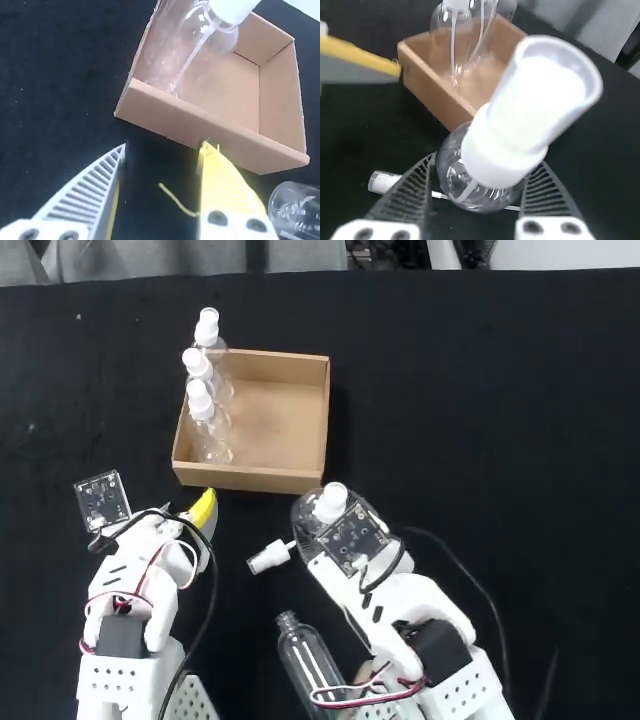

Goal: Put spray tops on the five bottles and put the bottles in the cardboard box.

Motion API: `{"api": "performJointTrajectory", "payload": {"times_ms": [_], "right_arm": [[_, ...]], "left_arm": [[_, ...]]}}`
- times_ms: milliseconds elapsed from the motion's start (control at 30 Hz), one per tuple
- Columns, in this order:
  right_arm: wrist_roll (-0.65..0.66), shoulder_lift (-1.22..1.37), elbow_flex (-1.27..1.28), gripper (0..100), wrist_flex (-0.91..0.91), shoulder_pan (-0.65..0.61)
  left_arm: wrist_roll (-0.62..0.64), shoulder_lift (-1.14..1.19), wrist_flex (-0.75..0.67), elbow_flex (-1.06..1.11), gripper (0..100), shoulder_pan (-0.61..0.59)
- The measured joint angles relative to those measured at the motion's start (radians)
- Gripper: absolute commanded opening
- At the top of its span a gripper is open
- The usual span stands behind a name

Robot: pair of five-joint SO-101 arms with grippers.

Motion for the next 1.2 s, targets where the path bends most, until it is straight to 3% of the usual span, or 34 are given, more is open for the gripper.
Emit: {"api": "performJointTrajectory", "payload": {"times_ms": [700, 1200], "right_arm": [[0.017, 0.002, -0.285, 10.9, -0.057, 0.000], [0.017, 0.531, -0.500, 10.9, -0.215, 0.017]], "left_arm": [[-0.008, 0.000, -0.002, 0.000, 21, 0.000], [-0.008, 0.000, -0.032, 0.006, 21, 0.000]]}}
